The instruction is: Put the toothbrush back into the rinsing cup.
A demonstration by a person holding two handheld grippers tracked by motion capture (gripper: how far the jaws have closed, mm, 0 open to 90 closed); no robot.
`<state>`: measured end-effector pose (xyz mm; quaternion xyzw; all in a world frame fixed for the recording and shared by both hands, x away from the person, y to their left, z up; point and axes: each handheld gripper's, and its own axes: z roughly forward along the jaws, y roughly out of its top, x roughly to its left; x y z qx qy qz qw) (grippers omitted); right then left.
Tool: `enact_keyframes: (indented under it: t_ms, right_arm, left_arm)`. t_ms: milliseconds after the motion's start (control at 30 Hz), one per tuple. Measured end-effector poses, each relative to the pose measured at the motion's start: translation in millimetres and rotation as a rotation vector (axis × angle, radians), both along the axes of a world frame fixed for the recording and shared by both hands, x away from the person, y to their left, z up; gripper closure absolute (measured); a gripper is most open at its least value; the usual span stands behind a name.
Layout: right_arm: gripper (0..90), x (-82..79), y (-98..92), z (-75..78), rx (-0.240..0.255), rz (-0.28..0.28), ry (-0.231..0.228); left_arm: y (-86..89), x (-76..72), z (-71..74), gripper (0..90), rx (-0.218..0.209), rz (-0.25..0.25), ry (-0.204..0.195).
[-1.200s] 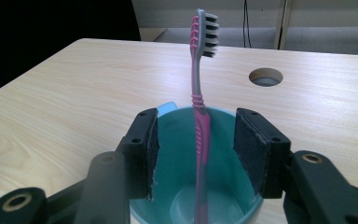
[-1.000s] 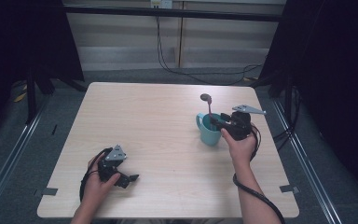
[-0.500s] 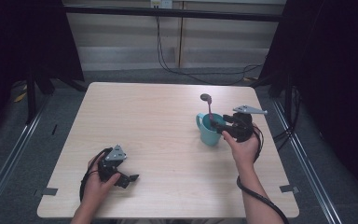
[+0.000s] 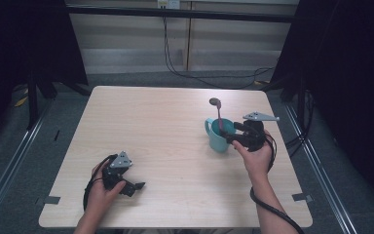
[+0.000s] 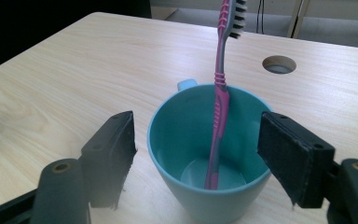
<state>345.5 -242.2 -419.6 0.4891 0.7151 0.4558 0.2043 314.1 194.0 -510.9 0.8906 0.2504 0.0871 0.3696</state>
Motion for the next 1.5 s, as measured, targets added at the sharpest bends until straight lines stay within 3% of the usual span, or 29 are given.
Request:
enact_keyframes:
  t_ms: [333,567,833,1500]
  right_arm:
    - [23.5,-11.0,6.4,0.5,-0.031,0.056,0.017]
    - [19.2,-19.9,6.6,0.1,-0.018,0.094,0.036]
    - [17.3,-30.1,6.7,-1.0,-0.036,0.138,0.05]
    - [16.5,-51.1,3.7,-14.2,-0.078,0.183,0.091]
  left_arm:
    - [0.5,0.2,0.4,0.0,0.009,-0.006,-0.001]
    - [0.5,0.2,0.4,0.0,0.009,-0.006,-0.001]
    - [0.5,0.2,0.4,0.0,0.009,-0.006,-0.001]
    - [0.5,0.2,0.4,0.0,0.009,-0.004,-0.002]
